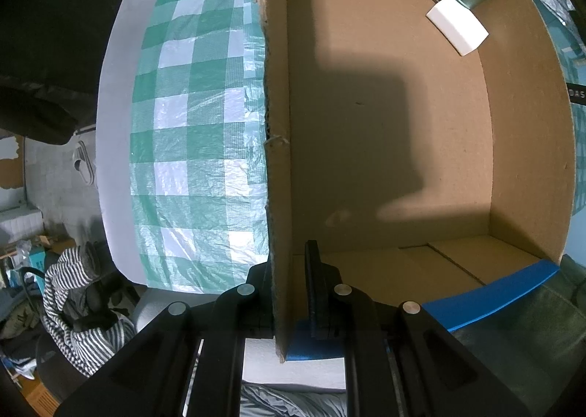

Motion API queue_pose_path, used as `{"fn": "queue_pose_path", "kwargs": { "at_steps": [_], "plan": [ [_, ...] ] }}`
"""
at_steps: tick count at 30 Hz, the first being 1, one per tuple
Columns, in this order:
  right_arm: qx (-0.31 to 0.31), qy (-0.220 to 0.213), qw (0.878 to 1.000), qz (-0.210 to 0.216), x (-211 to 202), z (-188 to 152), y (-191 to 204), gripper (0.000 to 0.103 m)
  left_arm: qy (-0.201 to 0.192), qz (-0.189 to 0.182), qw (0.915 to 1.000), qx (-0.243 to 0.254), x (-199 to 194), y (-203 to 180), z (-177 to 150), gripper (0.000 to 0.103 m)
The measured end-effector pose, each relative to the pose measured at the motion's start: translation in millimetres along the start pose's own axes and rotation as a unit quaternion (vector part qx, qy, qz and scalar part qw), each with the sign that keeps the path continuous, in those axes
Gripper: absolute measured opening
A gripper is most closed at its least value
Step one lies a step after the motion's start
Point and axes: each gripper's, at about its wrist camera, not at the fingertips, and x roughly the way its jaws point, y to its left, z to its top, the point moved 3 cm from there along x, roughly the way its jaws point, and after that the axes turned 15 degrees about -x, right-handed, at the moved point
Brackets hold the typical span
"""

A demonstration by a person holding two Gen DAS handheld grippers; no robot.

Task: Organize rigid objects
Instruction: 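Carry the white oval case toward the box with the right tool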

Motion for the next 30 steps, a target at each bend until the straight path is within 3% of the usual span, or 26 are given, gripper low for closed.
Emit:
{"fn": "queue_pose_path", "kwargs": {
  "at_steps": [17, 30],
  "plan": [
    [-0.090, -0.053, 0.995, -0.002, -95, 24, 33, 0.037, 0.000, 0.000, 1.0000, 0.001, 1, -1, 0, 0.011],
    [-0.174, -0.075, 0.982, 0.011, -125, 59, 71, 0.037, 0.000, -0.001, 1.0000, -0.001, 2, 0, 0, 0.011]
  ]
}}
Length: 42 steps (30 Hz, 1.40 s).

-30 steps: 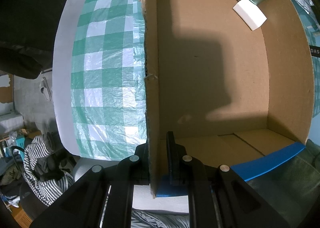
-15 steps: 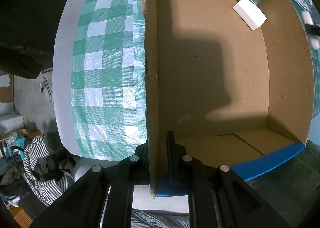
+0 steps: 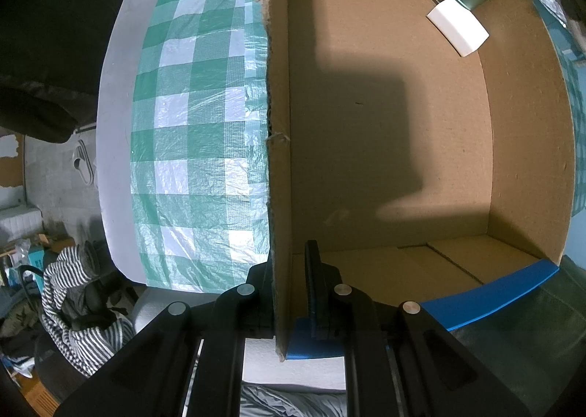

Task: Organize rigid objects
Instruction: 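Carry the white oval case toward the box with the right tool, then lower the white oval case into the box and open the right tool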

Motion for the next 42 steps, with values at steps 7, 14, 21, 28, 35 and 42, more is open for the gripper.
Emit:
{"fn": "queue_pose_path", "kwargs": {
  "at_steps": [7, 14, 21, 28, 35, 42],
  "plan": [
    [-0.054, 0.015, 0.998, 0.006, 18, 22, 24, 0.037, 0.001, -0.002, 1.0000, -0.001, 1, 2, 0, 0.011],
    [-0.096, 0.045, 0.994, 0.009, 44, 29, 43, 0.037, 0.002, -0.004, 1.0000, -0.005, 1, 5, 1, 0.011],
    [-0.129, 0.070, 0.989, 0.009, 64, 25, 56, 0.037, 0.002, -0.005, 1.0000, -0.007, 2, 5, 1, 0.011],
    [-0.152, 0.095, 0.984, 0.014, 83, 18, 64, 0.037, 0.003, -0.009, 0.9999, -0.012, 2, 5, 1, 0.011],
    [-0.180, 0.106, 0.978, 0.012, 93, 15, 68, 0.037, 0.006, -0.007, 0.9999, -0.015, 3, 4, -1, 0.011],
    [-0.186, 0.112, 0.976, 0.010, 97, 17, 71, 0.037, 0.005, -0.005, 0.9998, -0.020, 3, 7, -1, 0.011]
  ]
}}
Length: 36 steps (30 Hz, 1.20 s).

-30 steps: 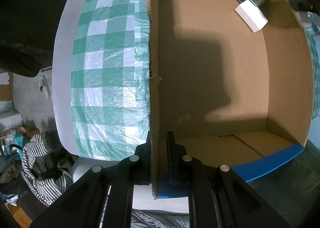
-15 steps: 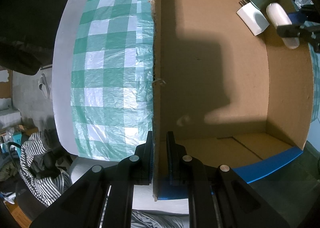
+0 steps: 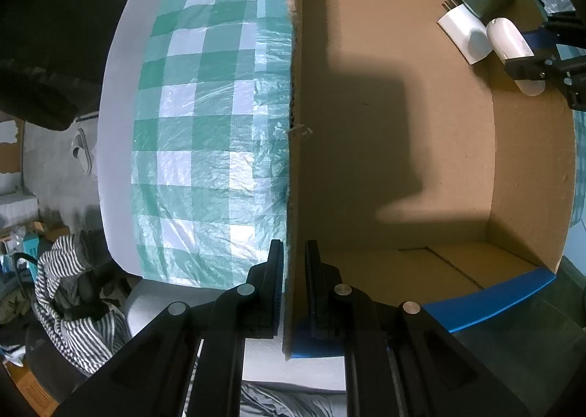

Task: Organize rigid objects
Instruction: 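Lower the white oval case into the box and open the right tool, then move the right tool back and grasp the round grey puck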

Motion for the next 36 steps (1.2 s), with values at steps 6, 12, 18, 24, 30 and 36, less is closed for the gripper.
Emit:
{"fn": "queue_pose_path", "kwargs": {
  "at_steps": [6, 12, 18, 24, 30, 36],
  "plan": [
    [0.005, -0.007, 1.000, -0.001, -5, 1, 0, 0.037, -0.001, 0.001, 1.0000, 0.001, -1, -1, 0, 0.011],
    [0.028, -0.030, 0.999, -0.006, -21, -3, -9, 0.037, -0.003, 0.000, 1.0000, 0.006, -3, -5, -1, 0.011],
    [0.049, -0.055, 0.997, -0.006, -41, -9, -13, 0.040, -0.004, 0.001, 1.0000, 0.009, -4, -6, -1, 0.011],
    [0.064, -0.074, 0.995, -0.010, -56, -20, -11, 0.043, -0.006, 0.002, 0.9999, 0.011, -6, -8, -2, 0.011],
    [0.085, -0.083, 0.993, -0.018, -69, -36, -18, 0.050, -0.007, 0.006, 0.9998, 0.015, -7, -10, -2, 0.011],
    [0.116, -0.096, 0.988, -0.023, -81, -56, -26, 0.057, -0.008, 0.009, 0.9997, 0.021, -8, -11, -3, 0.011]
  ]
}}
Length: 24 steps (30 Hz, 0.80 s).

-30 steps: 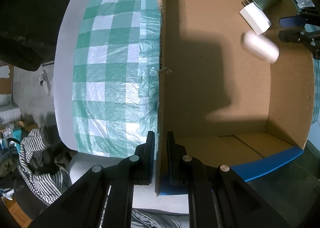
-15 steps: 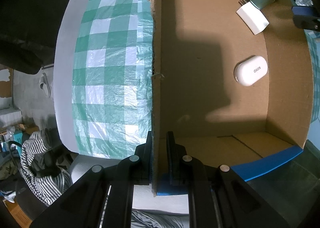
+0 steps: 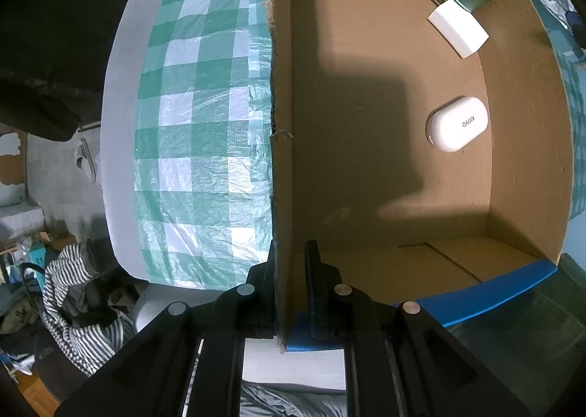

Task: Organize rigid objects
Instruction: 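Move the right tool back and grasp the round grey puck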

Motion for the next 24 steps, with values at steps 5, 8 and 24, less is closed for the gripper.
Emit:
{"fn": "queue_pose_path", "kwargs": {
  "at_steps": [5, 8, 24],
  "plan": [
    [0.037, -0.004, 0.999, -0.004, -8, -19, -21, 0.058, -0.001, 0.002, 1.0000, 0.003, -1, -1, 0, 0.011],
    [0.059, 0.001, 0.998, -0.006, -9, -33, -35, 0.058, -0.003, 0.002, 1.0000, 0.005, -1, -1, -1, 0.011],
    [0.135, 0.037, 0.990, -0.008, 34, -83, -112, 0.067, -0.004, -0.002, 1.0000, -0.007, -4, 0, -2, 0.011]
  ]
}}
